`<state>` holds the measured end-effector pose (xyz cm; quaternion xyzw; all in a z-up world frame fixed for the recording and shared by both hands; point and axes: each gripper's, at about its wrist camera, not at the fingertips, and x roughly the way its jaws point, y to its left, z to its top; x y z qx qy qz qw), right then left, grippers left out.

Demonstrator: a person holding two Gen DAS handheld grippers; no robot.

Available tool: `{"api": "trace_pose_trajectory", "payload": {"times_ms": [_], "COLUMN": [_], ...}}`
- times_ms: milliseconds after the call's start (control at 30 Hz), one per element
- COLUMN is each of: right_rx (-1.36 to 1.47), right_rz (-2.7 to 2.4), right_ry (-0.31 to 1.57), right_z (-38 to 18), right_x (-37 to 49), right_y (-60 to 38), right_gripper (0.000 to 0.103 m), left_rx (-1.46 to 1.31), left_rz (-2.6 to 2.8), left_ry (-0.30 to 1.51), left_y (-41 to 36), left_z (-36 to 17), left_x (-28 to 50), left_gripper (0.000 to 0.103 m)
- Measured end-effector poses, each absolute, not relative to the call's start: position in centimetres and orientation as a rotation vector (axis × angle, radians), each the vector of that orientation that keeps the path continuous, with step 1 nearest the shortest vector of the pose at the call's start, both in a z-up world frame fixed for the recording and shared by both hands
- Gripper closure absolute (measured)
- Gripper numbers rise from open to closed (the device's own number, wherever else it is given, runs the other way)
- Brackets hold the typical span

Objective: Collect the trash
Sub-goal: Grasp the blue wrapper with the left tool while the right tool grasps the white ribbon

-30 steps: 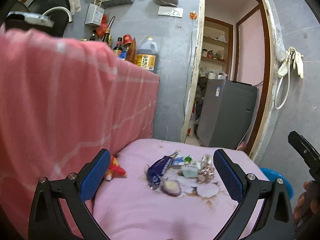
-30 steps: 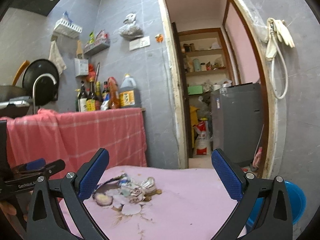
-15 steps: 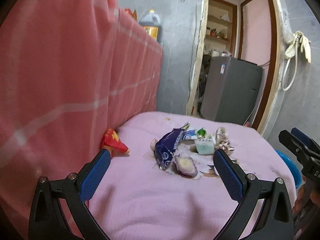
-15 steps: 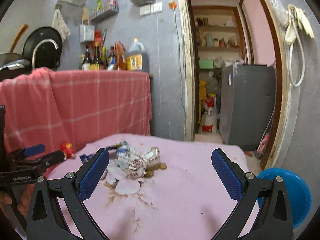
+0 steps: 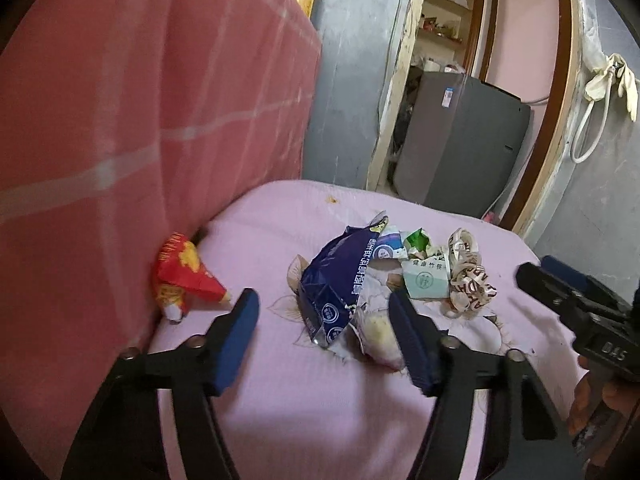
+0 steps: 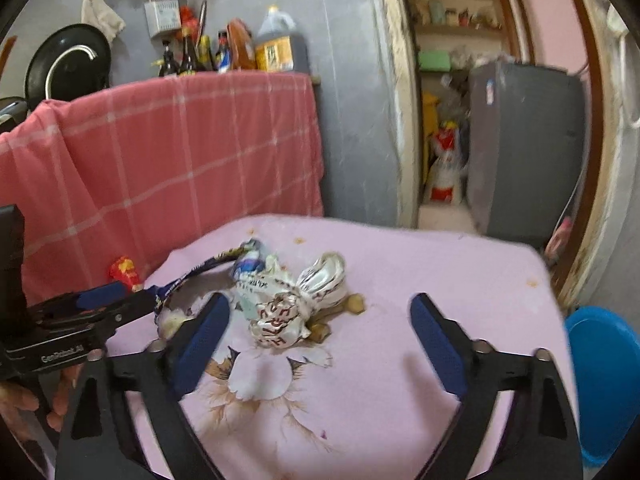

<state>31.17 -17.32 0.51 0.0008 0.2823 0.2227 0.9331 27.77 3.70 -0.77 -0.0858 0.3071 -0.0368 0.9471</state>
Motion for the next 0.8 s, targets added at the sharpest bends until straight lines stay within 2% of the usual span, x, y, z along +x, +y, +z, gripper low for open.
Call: {"api": "trace_pose_trajectory", "payload": {"times_ms": [167,333,433,467,633,733,800], "right_rx": [0.007,-0.01,-0.01,-0.004,0.017,0.025,0.043], "right_rz": [0.497,0.513,0.515,0.52,0.536,0.541,0.548], "right_ry": [0.651,0.719,0.756,0.76,0.775,0.789,0.794], "right_z": [-0.1,-1.0,-1.7,-1.7,-1.8,-1.9,-2.0], "right_x": [32.8,33.9,34.3,34.3,34.0,33.7,33.6], "right_y": [-16.1,-14.9,-14.8,-14.8,-15.4,-15.9,-16.3], "right_gripper": [0.026,0.035,0.046,0.052,0.068,0.078,0.084], "left_rx": [-0.172,-0.16,-0.151,-0.147,-0.123,-0.11,-0.105], "left_rz": [-0.084,-0.091,-0.09,-0.093,-0.095,-0.093,-0.093], "left_ry": [0.651,0.68,0.692,0.693,0.686,0.683,0.683], "left_y": [3.7,3.5,3.4,3.4,2.9,2.7,2.6], "left_z": [-1.0,-1.4,-1.5,-1.5,-1.4,-1.4,-1.4], "left_x": [28.6,29.2,29.3,29.4,29.4,29.4,29.3], "left_gripper": [0.059,0.071,0.074,0.074,0.079,0.088,0.089]}}
